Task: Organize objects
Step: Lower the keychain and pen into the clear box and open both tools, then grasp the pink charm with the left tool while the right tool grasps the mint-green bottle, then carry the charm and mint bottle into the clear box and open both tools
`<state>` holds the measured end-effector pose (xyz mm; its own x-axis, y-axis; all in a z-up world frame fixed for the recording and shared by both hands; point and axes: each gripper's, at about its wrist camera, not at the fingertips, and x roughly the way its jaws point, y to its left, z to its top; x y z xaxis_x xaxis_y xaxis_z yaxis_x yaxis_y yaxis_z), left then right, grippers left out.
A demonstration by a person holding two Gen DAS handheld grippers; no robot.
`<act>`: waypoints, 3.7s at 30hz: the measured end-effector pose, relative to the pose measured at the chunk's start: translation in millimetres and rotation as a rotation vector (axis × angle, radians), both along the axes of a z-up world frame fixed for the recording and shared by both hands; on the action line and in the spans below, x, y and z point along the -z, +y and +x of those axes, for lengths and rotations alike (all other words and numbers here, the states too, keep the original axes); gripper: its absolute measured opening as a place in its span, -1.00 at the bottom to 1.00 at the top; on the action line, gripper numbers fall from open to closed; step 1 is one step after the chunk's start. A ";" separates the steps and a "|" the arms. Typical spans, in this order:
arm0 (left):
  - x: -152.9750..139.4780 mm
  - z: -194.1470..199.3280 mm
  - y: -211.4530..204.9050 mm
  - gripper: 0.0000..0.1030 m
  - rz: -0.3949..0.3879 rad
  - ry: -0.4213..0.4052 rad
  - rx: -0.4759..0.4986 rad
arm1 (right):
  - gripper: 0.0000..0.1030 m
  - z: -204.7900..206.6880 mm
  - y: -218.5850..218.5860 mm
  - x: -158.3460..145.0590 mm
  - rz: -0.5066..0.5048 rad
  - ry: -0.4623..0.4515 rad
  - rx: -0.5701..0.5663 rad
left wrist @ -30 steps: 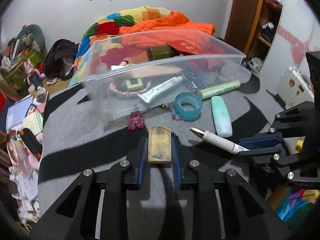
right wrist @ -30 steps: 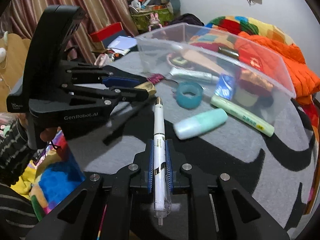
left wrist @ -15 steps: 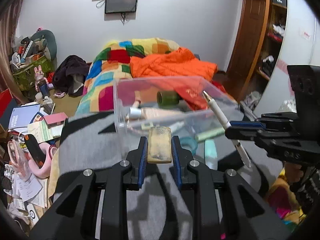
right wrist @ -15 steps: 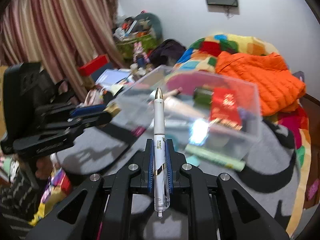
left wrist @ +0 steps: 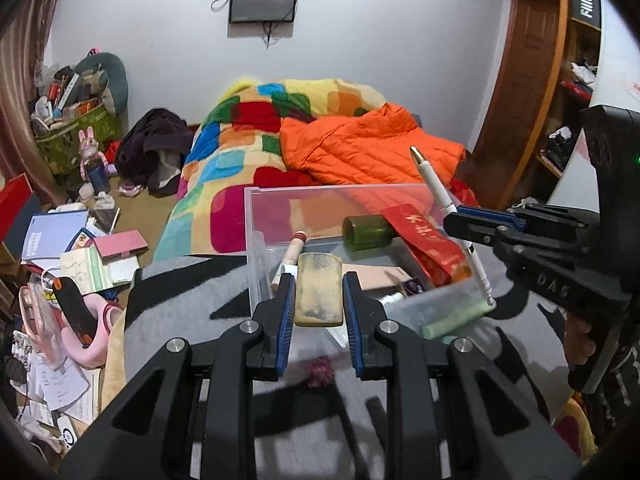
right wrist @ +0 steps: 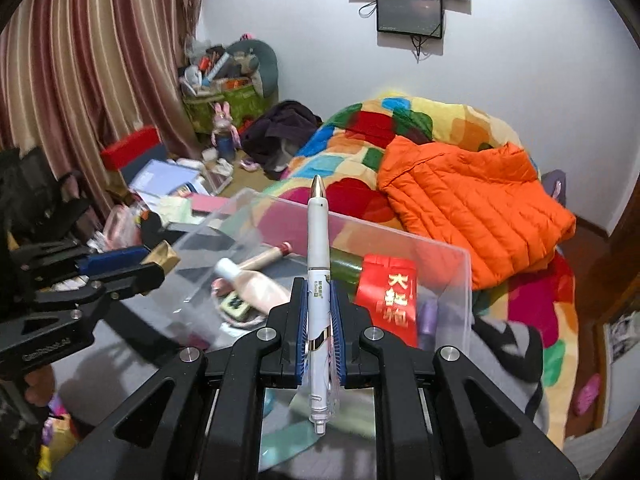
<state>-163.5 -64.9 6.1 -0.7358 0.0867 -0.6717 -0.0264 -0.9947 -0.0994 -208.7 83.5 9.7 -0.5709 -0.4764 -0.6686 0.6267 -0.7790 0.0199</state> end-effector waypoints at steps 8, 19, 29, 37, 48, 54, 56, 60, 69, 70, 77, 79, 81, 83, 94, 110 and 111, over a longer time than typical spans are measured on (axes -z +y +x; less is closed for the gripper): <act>19.1 -32.5 -2.0 -0.55 0.008 -0.100 0.026 | -0.80 -18.8 -27.8 23.7 0.063 -0.069 -0.058; 11.3 -18.8 4.0 -0.54 -0.016 -0.066 0.040 | -0.77 -9.3 -26.2 19.8 0.044 -0.123 -0.121; -6.6 16.2 -1.0 -0.05 -0.028 0.013 0.014 | -0.16 26.9 1.6 -0.5 0.004 -0.051 -0.072; 12.3 40.7 -2.0 0.25 -0.068 -0.022 0.002 | -0.02 52.7 26.3 20.1 -0.001 -0.086 -0.031; 64.9 32.8 1.3 0.25 -0.070 -0.190 0.024 | 0.02 55.8 18.5 73.0 0.019 -0.261 -0.003; 78.9 11.5 5.7 0.19 -0.073 -0.261 0.038 | 0.03 61.4 11.6 86.7 0.083 -0.232 0.029; 81.8 5.4 7.9 0.10 -0.082 -0.278 0.044 | 0.03 61.6 14.6 87.0 0.087 -0.229 0.040; 84.1 -1.8 11.3 -0.10 -0.092 -0.285 0.044 | -0.22 59.9 20.9 86.7 0.086 -0.227 0.047; 79.4 7.6 18.7 -0.57 -0.107 -0.248 0.072 | -0.56 63.8 39.0 85.9 0.048 -0.223 0.060; 77.7 11.1 18.8 -0.57 -0.104 -0.239 0.074 | -0.56 65.4 41.0 85.4 0.040 -0.223 0.059; 59.8 32.7 19.0 -0.57 -0.054 -0.153 0.084 | -0.56 68.4 50.0 68.7 -0.016 -0.204 0.056; 53.3 34.8 19.6 -0.57 -0.034 -0.131 0.091 | -0.56 68.0 51.8 59.6 -0.037 -0.191 0.059; 44.5 37.8 19.3 -0.57 -0.017 -0.104 0.091 | -0.56 67.1 53.2 50.3 -0.051 -0.170 0.062; 34.5 40.5 19.8 -0.57 0.001 -0.075 0.092 | -0.56 66.3 53.6 40.2 -0.065 -0.145 0.066; -19.6 51.1 10.1 -0.57 0.028 0.082 0.070 | -0.56 54.9 42.9 -7.5 -0.125 -0.037 0.067; -42.5 18.2 -13.9 -0.57 0.052 0.150 -0.012 | -0.56 5.5 4.7 -20.8 -0.128 -0.064 0.030; -39.7 14.9 -15.1 -0.57 0.057 0.141 -0.014 | -0.56 -0.5 -0.7 -16.7 -0.109 -0.071 0.032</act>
<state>-148.6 -80.0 45.8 -0.8239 0.1105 -0.5559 -0.0302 -0.9880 -0.1516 -209.2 82.7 26.4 -0.5404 -0.5304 -0.6532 0.5955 -0.7895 0.1485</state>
